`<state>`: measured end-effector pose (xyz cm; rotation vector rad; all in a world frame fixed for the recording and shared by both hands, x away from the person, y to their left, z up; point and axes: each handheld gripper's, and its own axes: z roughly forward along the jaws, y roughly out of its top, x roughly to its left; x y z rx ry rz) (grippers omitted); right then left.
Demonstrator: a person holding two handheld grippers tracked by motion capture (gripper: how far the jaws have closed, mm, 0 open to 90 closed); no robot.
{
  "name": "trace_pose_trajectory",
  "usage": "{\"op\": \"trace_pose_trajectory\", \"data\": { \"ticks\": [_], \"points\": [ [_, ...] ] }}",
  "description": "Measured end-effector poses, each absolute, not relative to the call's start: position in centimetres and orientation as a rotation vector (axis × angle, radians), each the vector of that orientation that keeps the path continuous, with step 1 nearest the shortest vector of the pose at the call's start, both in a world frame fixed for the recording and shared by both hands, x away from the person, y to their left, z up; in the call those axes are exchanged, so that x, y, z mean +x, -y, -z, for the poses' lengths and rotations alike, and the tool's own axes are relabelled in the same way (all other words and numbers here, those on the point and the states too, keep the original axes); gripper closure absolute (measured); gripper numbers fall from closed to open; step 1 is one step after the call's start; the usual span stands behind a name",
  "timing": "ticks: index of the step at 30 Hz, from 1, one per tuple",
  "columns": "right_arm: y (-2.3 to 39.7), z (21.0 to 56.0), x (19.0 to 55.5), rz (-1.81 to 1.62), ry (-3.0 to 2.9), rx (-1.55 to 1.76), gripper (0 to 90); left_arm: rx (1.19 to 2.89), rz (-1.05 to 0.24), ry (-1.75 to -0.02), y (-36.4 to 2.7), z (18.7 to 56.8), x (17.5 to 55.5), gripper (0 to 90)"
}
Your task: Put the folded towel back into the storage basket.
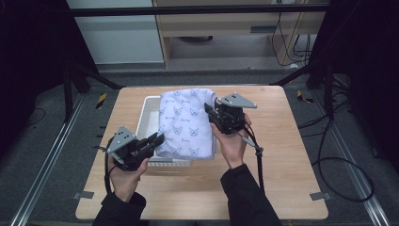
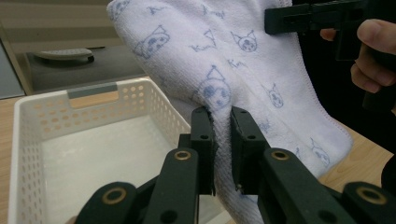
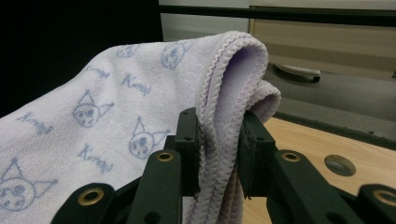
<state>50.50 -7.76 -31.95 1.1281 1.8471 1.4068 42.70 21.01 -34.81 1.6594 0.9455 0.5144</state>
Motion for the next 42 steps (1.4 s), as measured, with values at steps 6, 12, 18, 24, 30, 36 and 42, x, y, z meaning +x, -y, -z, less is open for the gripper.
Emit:
{"op": "trace_pose_trajectory", "data": {
  "ticks": [6, 12, 18, 24, 30, 36, 42],
  "points": [
    [6.6, 31.5, 51.0, -1.407, -1.854, 1.104, 72.8, 1.638, -0.523, -0.962, -22.0, 34.6, 42.9, 80.5],
    [5.5, 31.2, 51.8, -1.412, -1.859, 1.089, 72.7, 1.627, -0.553, -0.98, -22.7, 34.4, 43.2, 80.5],
    [4.1, 31.1, 52.7, -1.408, -1.863, 1.069, 72.7, 1.613, -0.57, -1.007, -23.6, 34.5, 43.7, 80.5],
    [2.9, 31.6, 53.6, -1.403, -1.88, 1.066, 72.7, 1.609, -0.591, -1.039, -24.5, 34.7, 44.2, 80.5],
    [2.0, 32.2, 54.3, -1.415, -1.882, 1.071, 72.7, 1.607, -0.602, -1.067, -25.3, 35.0, 44.8, 80.5],
    [1.1, 32.7, 55.0, -1.414, -1.889, 1.07, 72.6, 1.607, -0.619, -1.089, -25.7, 35.3, 45.2, 80.6],
    [0.4, 33.4, 55.6, -1.409, -1.904, 1.076, 72.6, 1.601, -0.607, -1.121, -26.4, 35.7, 45.8, 80.6]
  ]
}}
